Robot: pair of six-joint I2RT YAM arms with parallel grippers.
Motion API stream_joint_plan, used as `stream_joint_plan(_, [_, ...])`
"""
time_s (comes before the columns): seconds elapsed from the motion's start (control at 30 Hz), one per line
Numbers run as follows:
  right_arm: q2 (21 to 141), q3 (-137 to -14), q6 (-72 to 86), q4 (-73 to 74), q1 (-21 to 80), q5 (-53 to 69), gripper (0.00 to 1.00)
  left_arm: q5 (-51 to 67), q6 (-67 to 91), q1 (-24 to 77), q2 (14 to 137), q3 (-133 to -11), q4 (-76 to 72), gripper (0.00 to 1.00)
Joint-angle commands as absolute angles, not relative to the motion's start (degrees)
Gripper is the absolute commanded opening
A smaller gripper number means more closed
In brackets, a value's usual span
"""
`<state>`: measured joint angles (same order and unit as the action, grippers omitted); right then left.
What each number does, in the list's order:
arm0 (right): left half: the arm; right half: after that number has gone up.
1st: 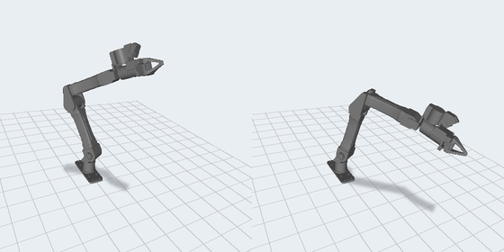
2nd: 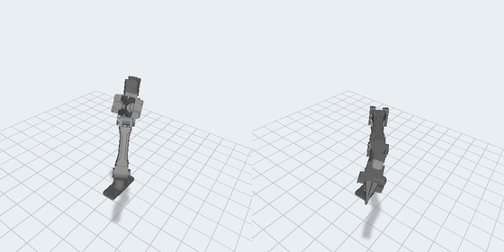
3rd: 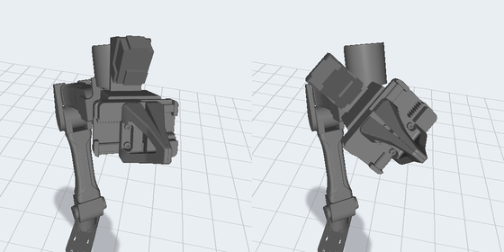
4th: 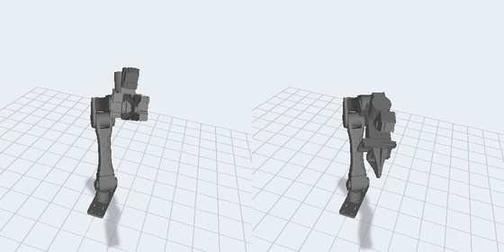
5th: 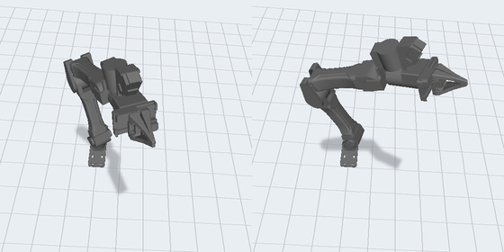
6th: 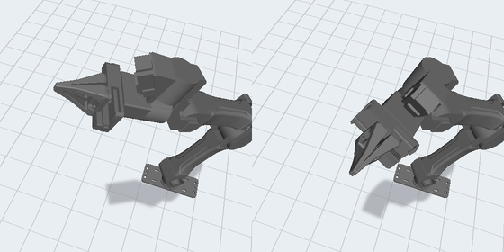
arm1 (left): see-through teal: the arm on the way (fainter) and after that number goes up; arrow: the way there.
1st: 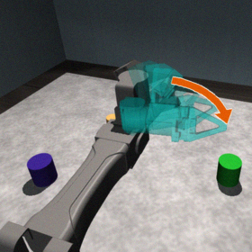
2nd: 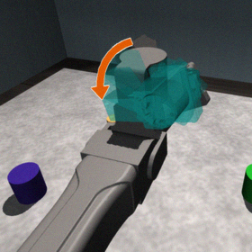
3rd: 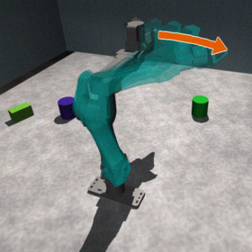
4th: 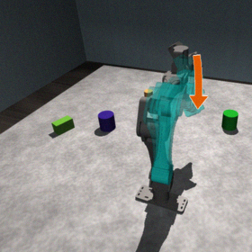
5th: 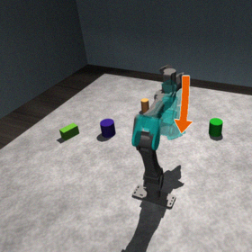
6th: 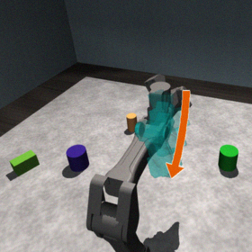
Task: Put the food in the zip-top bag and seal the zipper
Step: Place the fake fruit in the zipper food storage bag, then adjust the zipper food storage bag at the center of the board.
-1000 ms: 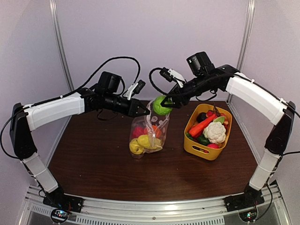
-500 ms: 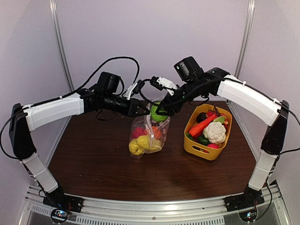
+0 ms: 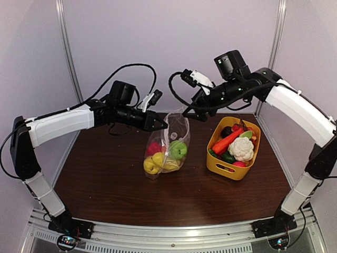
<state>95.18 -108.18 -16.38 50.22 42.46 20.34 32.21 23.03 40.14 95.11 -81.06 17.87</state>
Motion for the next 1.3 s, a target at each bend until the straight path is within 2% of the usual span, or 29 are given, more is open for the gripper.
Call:
stream_joint_plan(0.0, [88.4,-104.4,-17.2,49.6,36.7,19.3,0.85,26.5,17.7,37.5,91.1,-87.2,24.0,0.00])
stream_joint_plan(0.13, [83.8,-95.9,-16.9,46.5,27.9,19.1,0.83,17.2,13.8,36.0,84.6,-89.7,28.0,0.00])
stream_joint_plan(0.27, [82.3,-87.3,-18.8,45.5,22.4,11.4,0.77,25.2,13.4,39.1,92.7,-91.0,31.8,0.00])
stream_joint_plan(0.37, [81.2,-82.9,-20.4,45.6,22.0,8.2,0.75,32.1,16.5,40.3,94.1,-89.1,27.7,0.00])
stream_joint_plan(0.47, [81.5,-82.5,-17.6,46.6,22.1,9.4,0.70,36.6,18.5,40.3,92.7,-86.4,22.6,0.00])
stream_joint_plan(0.63, [83.0,-80.1,-18.3,46.3,22.1,8.8,0.68,36.4,19.7,40.3,91.2,-83.3,19.8,0.00])
stream_joint_plan(0.93, [88.0,-78.0,-29.9,44.9,22.1,1.4,0.58,37.8,21.8,40.3,91.0,-81.3,17.0,0.00])
stream_joint_plan(1.27, [95.3,-81.5,-37.9,47.8,23.2,3.3,0.49,38.1,22.0,40.3,91.0,-81.0,16.7,0.00])
